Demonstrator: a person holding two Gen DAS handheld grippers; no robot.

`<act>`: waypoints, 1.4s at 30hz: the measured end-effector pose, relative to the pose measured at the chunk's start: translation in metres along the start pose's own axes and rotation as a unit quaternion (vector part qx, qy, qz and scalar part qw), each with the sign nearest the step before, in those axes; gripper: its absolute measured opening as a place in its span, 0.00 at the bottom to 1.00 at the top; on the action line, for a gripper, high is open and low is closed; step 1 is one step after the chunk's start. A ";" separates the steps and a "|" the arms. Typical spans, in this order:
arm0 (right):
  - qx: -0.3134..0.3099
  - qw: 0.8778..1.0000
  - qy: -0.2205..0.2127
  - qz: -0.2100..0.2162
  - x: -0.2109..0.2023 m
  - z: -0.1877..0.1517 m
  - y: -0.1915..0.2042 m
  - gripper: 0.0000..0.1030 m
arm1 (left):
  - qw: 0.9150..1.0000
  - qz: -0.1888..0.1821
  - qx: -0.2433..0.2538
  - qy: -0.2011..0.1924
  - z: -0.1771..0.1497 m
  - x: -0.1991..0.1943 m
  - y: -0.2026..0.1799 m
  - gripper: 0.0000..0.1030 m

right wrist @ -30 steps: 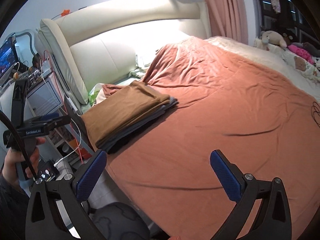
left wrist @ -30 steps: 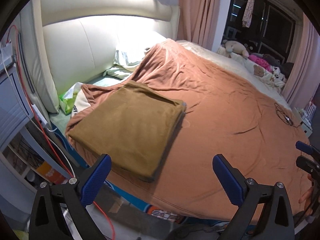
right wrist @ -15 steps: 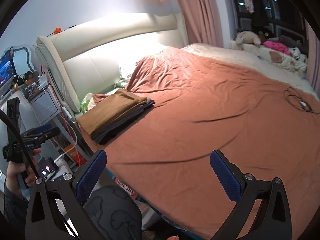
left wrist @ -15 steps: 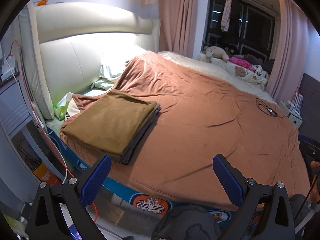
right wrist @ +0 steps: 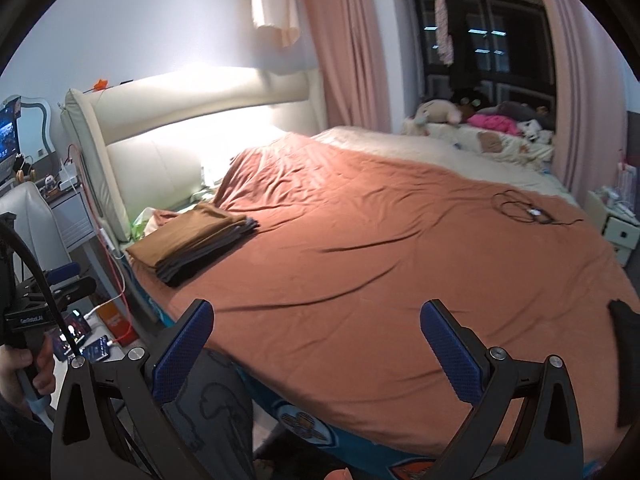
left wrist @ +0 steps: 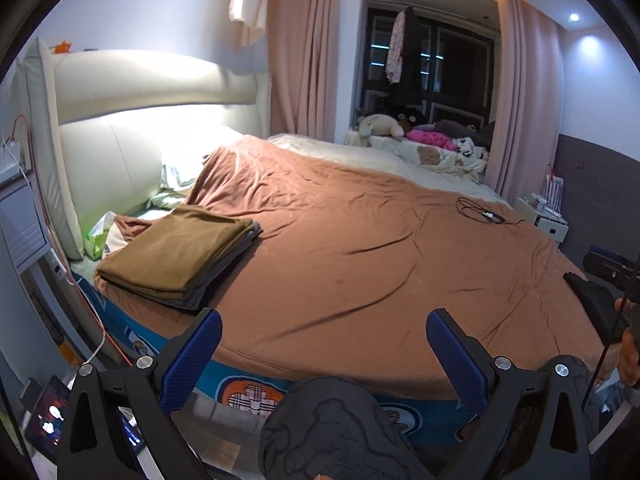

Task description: Fold small clothes

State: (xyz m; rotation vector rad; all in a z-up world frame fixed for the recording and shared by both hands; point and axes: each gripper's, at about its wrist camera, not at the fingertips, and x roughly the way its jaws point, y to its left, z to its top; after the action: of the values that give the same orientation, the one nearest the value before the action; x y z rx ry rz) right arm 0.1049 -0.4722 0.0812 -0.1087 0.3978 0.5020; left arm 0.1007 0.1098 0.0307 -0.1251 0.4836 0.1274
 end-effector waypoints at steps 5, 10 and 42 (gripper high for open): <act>0.001 1.000 -0.016 -0.015 -0.021 -0.021 0.003 1.00 | 1.000 -0.012 0.015 -0.018 -0.015 -0.017 -0.022 0.99; -0.006 0.999 -0.036 -0.032 -0.038 -0.038 0.008 1.00 | 0.999 -0.025 0.015 -0.036 -0.029 -0.033 -0.036 0.99; 0.045 0.995 -0.050 -0.078 -0.067 -0.101 0.007 1.00 | 0.996 -0.036 0.028 -0.079 -0.062 -0.069 -0.055 0.99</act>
State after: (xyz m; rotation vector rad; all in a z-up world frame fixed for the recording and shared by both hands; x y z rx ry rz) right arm 0.0126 -0.5160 0.0150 -0.0280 0.3105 0.3335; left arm 0.0203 0.0400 0.0139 -0.0771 0.3241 0.0523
